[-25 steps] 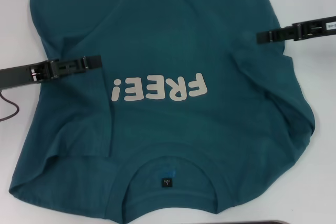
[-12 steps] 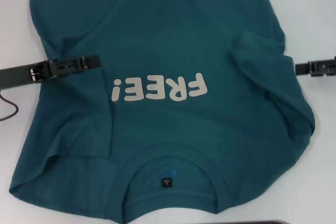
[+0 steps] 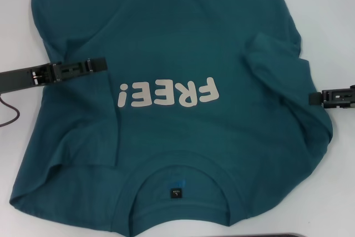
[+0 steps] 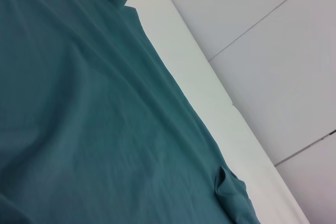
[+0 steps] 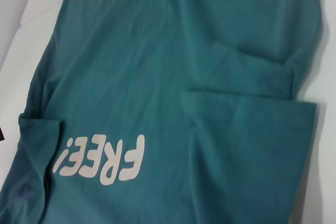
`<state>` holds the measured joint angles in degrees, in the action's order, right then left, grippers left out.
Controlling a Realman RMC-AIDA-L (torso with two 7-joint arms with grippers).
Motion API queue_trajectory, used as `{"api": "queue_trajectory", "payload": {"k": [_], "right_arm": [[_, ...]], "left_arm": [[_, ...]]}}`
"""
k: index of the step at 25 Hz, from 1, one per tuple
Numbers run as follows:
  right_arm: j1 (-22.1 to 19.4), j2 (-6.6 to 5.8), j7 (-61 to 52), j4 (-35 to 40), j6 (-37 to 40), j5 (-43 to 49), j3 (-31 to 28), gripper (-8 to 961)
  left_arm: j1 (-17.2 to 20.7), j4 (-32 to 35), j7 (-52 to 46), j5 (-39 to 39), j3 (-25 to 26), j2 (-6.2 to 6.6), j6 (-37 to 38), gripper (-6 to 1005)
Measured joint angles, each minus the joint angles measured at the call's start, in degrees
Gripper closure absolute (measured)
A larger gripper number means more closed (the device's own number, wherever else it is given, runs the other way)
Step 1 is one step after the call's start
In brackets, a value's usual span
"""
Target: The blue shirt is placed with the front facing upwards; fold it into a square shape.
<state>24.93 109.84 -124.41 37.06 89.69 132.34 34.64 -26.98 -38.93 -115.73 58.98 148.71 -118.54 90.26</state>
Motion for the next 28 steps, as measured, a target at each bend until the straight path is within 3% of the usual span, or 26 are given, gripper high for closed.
{"api": "queue_trajectory", "payload": {"k": [13,18,28], "right_arm": [[1.74,1.09,0.29,-0.85,-4.18,-0.32,-0.5,131],[2.02,1.16,0.51,-0.85,-4.59,-0.39,-0.58,305],[2.09,1.37,1.62,-0.85,-4.39,-0.5,-0.74,753]], "left_arm": [[-0.01,0.0,0.31,0.0,0.0,-0.11,-0.09,81],[-0.01,0.0,0.33,0.0,0.0,-0.12,-0.09,81],[-0.01,0.01,0.34,0.0,0.0,-0.12,-0.08,81]]}}
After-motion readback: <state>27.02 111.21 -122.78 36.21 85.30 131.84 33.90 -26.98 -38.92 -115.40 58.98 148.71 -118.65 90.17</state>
